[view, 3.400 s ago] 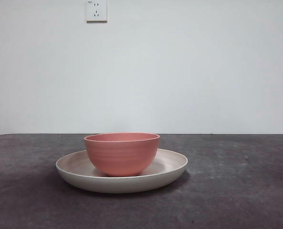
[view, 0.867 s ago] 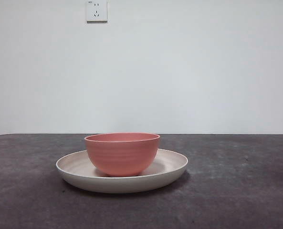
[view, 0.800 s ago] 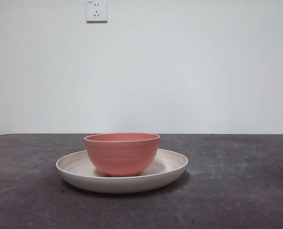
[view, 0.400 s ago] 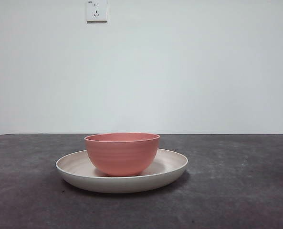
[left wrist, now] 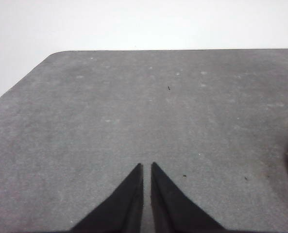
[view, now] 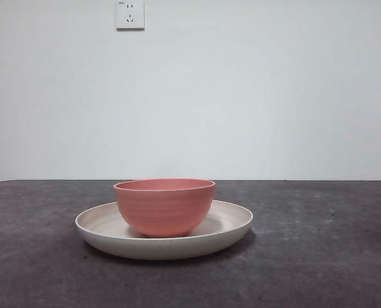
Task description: Place the red bowl on the white plate
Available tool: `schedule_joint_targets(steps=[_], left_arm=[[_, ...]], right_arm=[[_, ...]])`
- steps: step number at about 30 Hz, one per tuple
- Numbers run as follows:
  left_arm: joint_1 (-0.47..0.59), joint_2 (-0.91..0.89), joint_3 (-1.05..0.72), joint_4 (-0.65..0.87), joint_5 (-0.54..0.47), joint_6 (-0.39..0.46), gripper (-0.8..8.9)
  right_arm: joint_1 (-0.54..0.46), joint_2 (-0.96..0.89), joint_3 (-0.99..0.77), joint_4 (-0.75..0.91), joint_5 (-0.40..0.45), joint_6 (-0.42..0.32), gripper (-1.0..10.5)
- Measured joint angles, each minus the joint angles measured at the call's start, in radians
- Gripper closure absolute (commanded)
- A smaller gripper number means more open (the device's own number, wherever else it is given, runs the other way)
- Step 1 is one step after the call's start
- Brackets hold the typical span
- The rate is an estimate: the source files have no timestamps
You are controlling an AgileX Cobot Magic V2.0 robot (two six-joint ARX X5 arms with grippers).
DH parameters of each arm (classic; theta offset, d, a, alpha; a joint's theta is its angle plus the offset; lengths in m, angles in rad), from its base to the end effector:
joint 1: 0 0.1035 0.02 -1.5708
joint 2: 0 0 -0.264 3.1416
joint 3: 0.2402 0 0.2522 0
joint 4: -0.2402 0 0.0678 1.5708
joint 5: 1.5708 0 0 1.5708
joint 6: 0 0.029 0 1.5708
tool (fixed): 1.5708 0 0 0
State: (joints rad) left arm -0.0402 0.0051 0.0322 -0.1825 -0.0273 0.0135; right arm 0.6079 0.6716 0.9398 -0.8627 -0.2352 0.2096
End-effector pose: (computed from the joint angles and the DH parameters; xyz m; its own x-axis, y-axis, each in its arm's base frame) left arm 0.0948 -0.0030 0.1565 0.9879 -0.0124 -0.1547 0.0153 0.9997 0.0176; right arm 0.0890 0.0702 0.3368 0.5282 0.6514 -0.5447 -0.6026 0.7395 0.3000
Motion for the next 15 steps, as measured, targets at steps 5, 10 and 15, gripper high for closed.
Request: schedule_joint_targets(steps=[5, 10, 15], left_arm=[[0.0, 0.0, 0.0, 0.0, 0.0, 0.0, 7.87], [0.0, 0.0, 0.0, 0.0, 0.0, 0.0, 7.87], [0.0, 0.0, 0.0, 0.0, 0.0, 0.0, 7.87]], right_arm=[[-0.067, -0.035, -0.002, 0.0, -0.011, -0.055, 9.3], [-0.259, -0.166, -0.113, 0.098, -0.025, -0.166, 9.3], [-0.45, -0.326, -0.352, 0.36, -0.025, -0.282, 9.3]])
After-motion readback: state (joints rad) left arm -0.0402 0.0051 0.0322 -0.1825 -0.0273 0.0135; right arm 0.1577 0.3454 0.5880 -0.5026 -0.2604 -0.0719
